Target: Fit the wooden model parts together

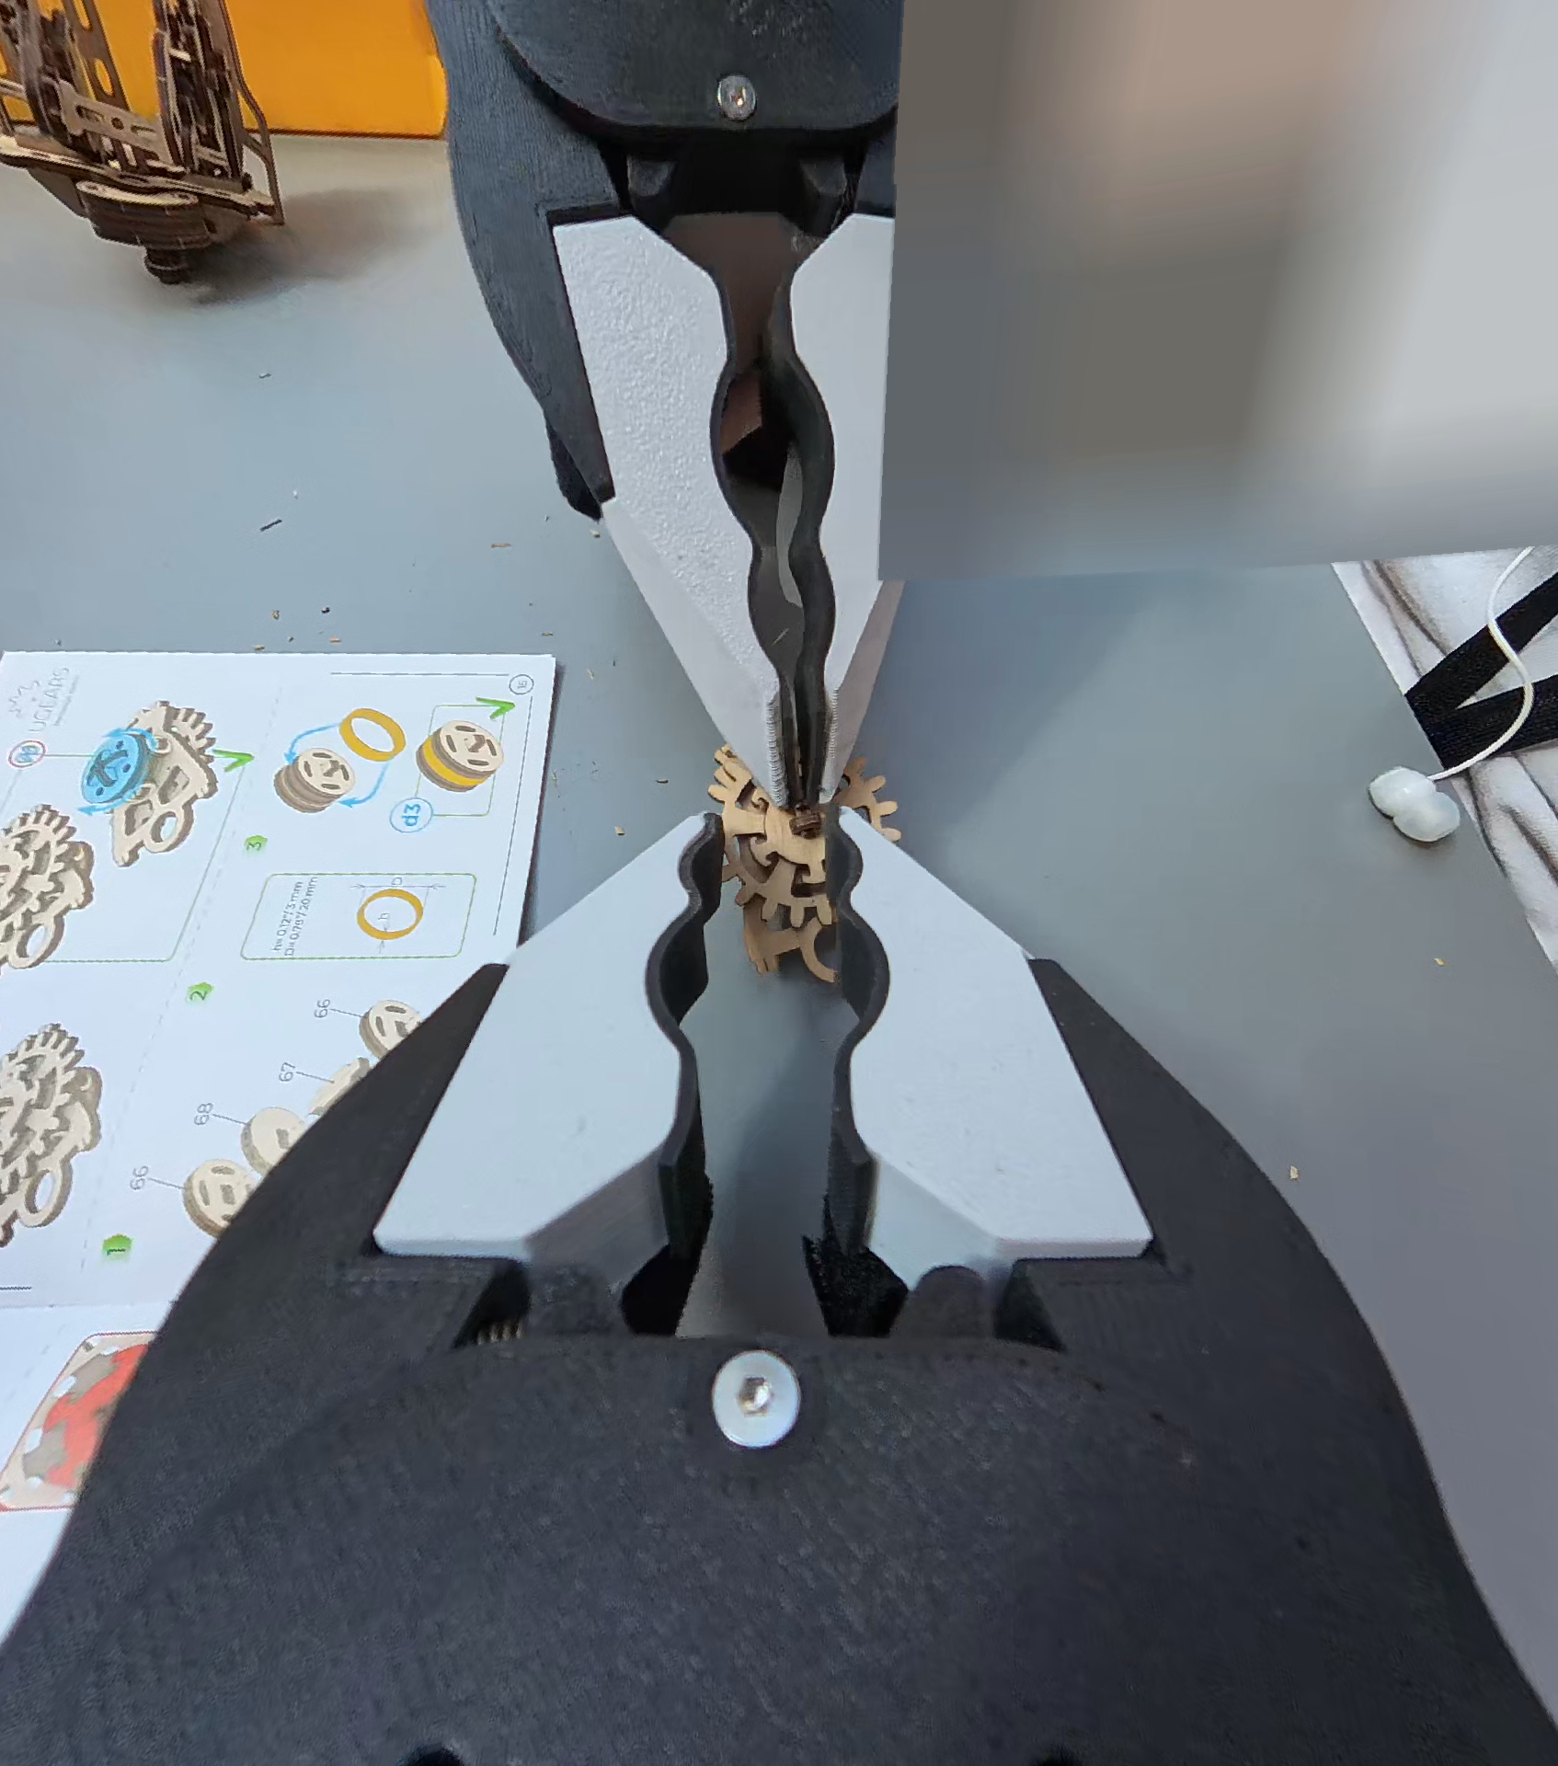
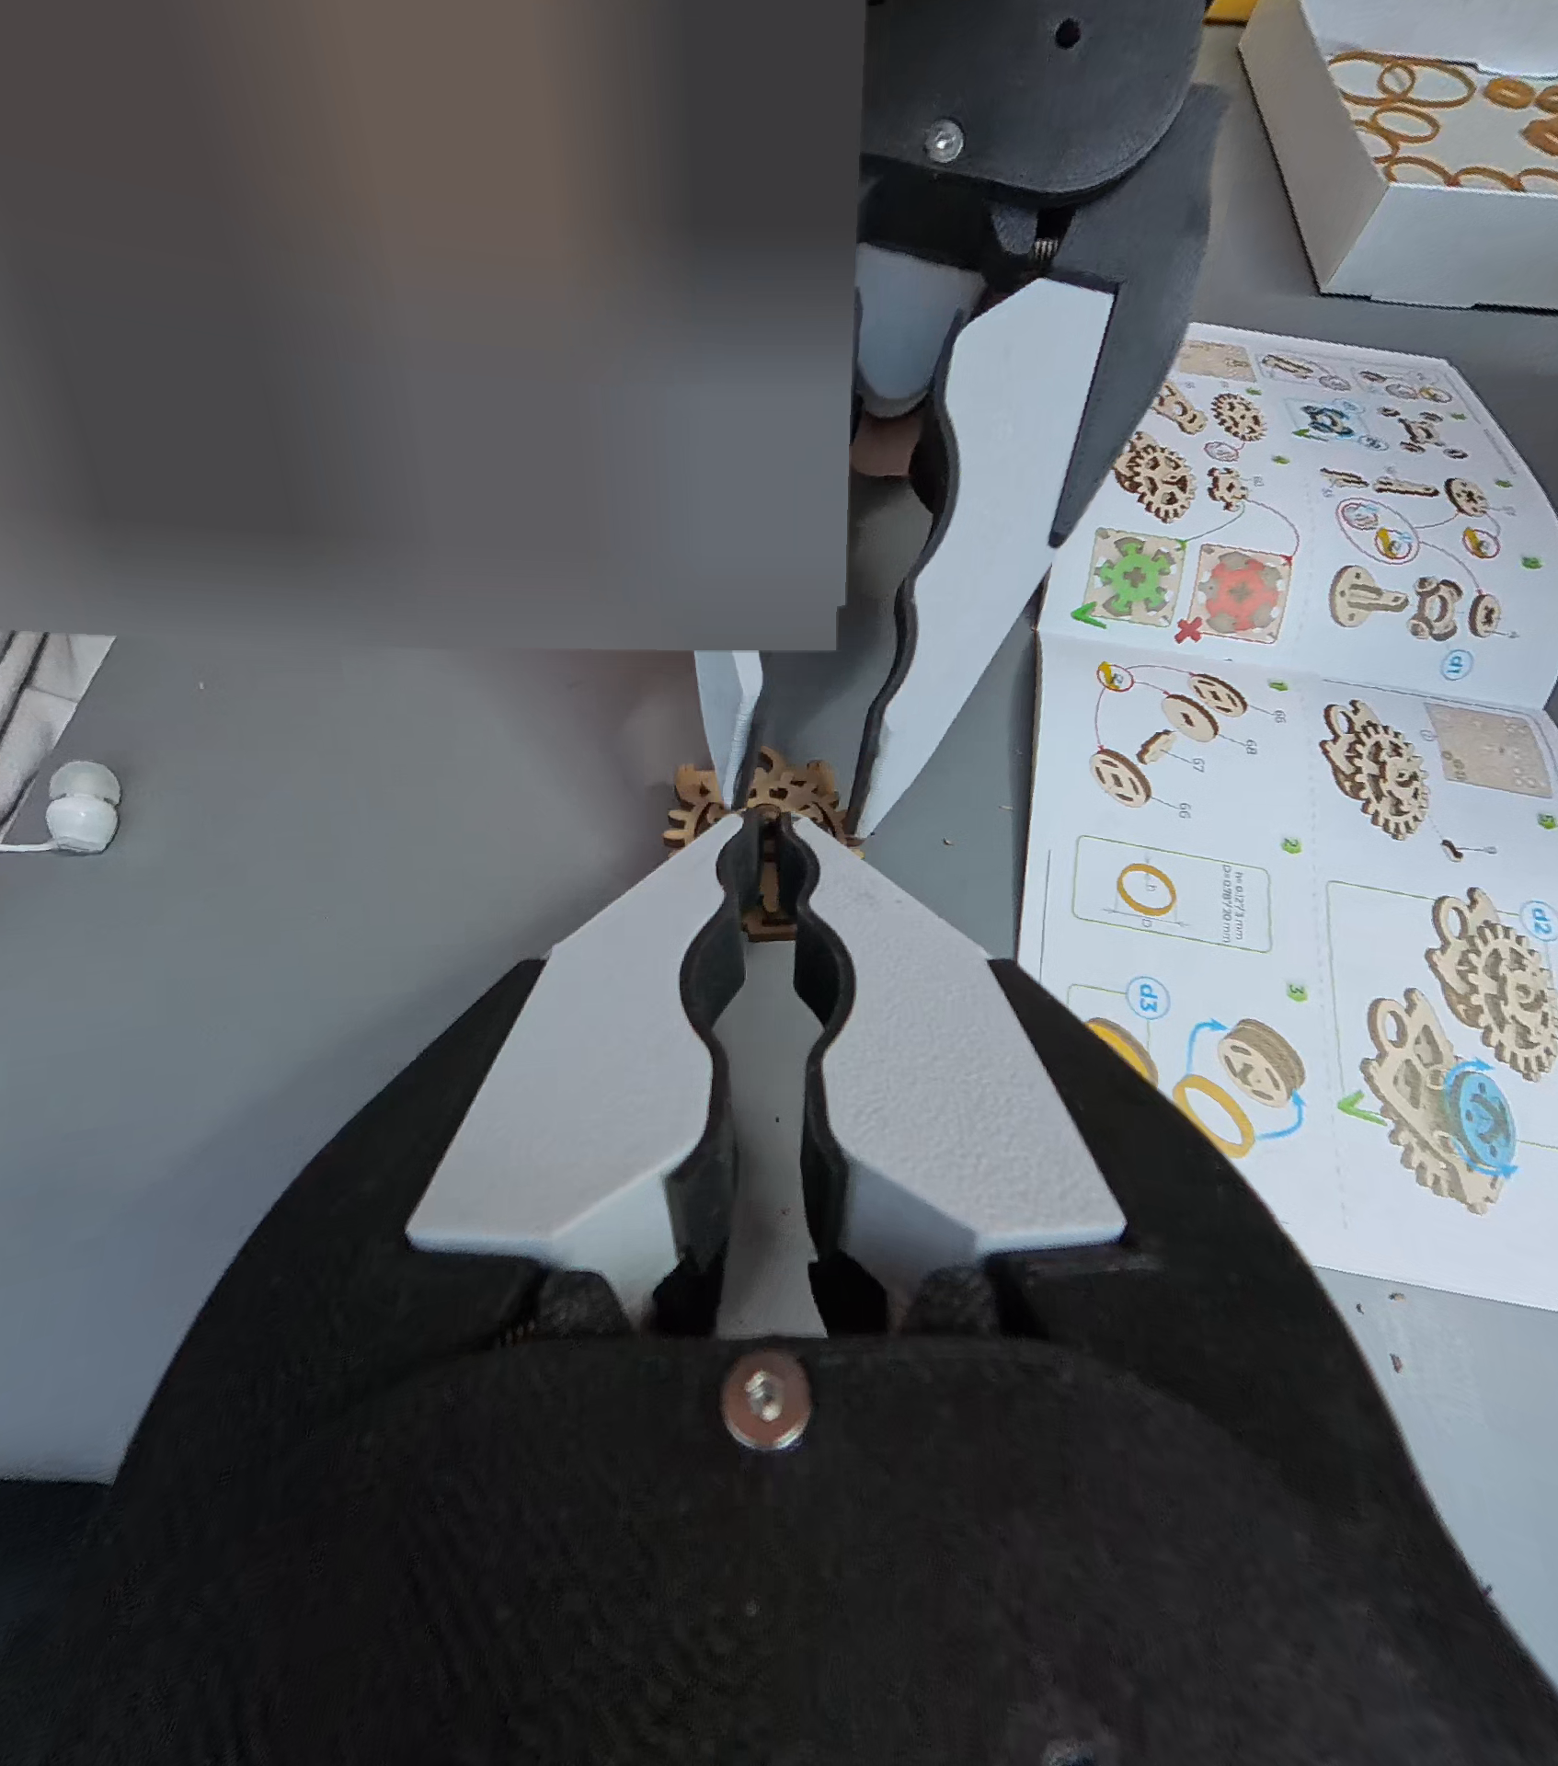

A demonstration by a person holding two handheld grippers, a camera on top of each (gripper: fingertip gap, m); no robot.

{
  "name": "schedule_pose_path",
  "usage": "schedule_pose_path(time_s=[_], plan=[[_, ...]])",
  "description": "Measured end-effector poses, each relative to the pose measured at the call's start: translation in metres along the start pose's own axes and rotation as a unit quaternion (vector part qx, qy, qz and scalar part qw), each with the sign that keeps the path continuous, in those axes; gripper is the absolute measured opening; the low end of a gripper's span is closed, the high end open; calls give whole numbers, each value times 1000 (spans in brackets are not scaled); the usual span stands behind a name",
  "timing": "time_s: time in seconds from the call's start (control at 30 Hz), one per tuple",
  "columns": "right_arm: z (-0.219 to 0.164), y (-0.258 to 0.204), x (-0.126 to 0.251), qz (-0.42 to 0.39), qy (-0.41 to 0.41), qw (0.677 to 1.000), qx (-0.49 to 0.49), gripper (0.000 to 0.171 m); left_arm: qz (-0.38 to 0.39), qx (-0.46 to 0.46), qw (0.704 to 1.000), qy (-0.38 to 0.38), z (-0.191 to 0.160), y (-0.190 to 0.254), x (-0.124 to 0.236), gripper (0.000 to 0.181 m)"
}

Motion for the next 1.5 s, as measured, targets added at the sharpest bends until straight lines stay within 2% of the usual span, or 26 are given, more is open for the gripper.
schedule_pose_path(time_s=[0.13,0.27,0.43,0.6,0.73,0.9,1.1,1.5], plan=[[-2,3,5,0,-9,1000,29,1,-9,4,1000,-2,-2,0,4,19],[-6,-3,7,27,1,994,108,1,-20,38,999,13,-3,-3,5,21],[-7,-6,7,-4,7,987,160,2,-45,94,994,10,-5,-2,-3,19],[-8,-7,12,-68,-6,989,128,9,-29,142,989,-13,-7,-7,-7,13],[-12,-9,14,-123,-7,988,90,19,-17,226,974,-21,-10,-12,-7,12],[-6,-9,24,-134,24,991,20,21,2,319,948,-5,-14,-17,-8,12],[1,-3,37,-141,99,985,2,15,15,327,945,-2,-12,-17,-13,12],[-12,-4,13,-186,7,980,71,7,26,323,946,-5,-9,-15,-16,12]])
Point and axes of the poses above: each gripper's, where its closed fingertips meet, x back along the fingers, z out of its top, y = z × x across the jaws, the point moved 6 cm from there along x, back along the fingers, and after that the axes turned 15 degrees about -x, right-handed, at the moved point
